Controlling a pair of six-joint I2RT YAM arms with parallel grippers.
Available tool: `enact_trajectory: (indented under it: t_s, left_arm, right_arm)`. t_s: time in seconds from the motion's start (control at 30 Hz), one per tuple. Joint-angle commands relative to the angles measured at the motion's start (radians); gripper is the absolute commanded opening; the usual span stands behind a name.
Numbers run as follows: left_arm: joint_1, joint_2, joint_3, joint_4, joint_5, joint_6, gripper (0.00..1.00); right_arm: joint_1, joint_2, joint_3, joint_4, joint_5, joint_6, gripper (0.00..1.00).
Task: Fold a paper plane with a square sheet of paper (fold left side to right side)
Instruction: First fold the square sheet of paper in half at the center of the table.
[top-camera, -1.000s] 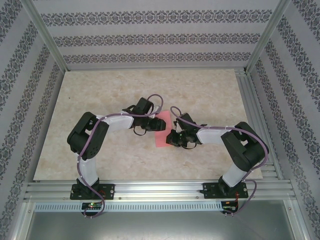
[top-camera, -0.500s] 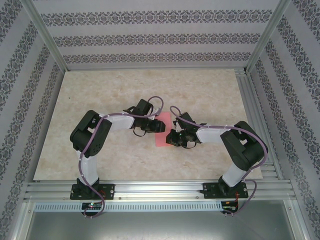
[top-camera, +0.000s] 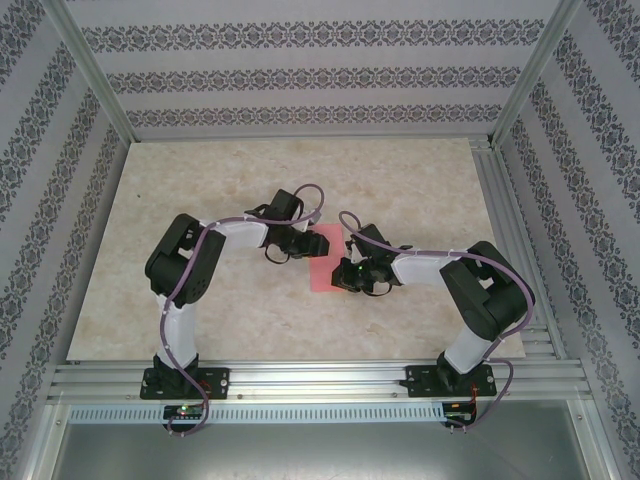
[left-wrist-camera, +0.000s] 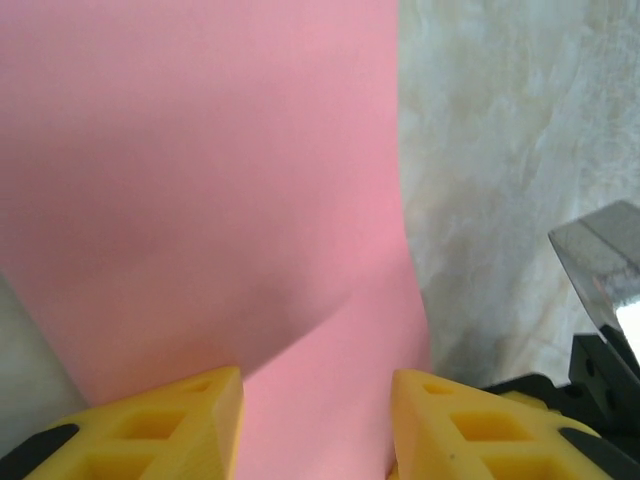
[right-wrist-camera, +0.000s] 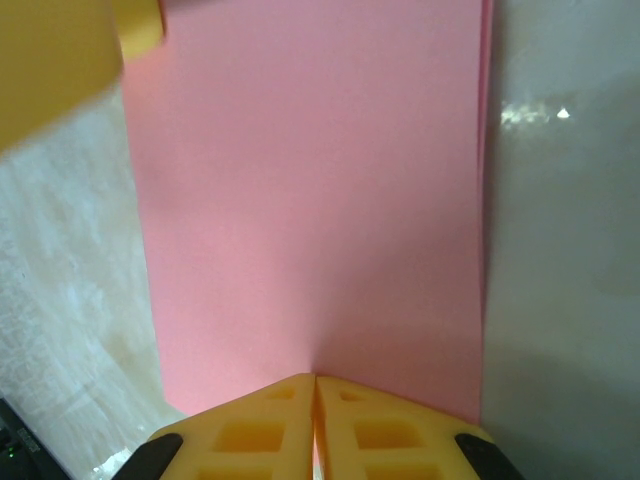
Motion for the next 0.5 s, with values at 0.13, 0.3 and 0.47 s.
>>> enact_trajectory:
  t_s: [0.13,0.3,0.47]
  left_arm:
    - [0.050,0.061,0.091,-0.011,-0.090,0.072,0.46]
    - [0.062,0.089,0.115,-0.002,-0.088,0.069,0.46]
    - [0.073,0.110,0.128,-0.001,-0.089,0.069,0.46]
  right_arm:
    - [0.006,0.078,-0.051,-0.180,0.147,-0.031,0.10]
    - [0.008,0.078,-0.050,-0.184,0.148,-0.035,0.10]
    - [0.008,0.079,-0.048,-0.188,0.150,-0.035,0.10]
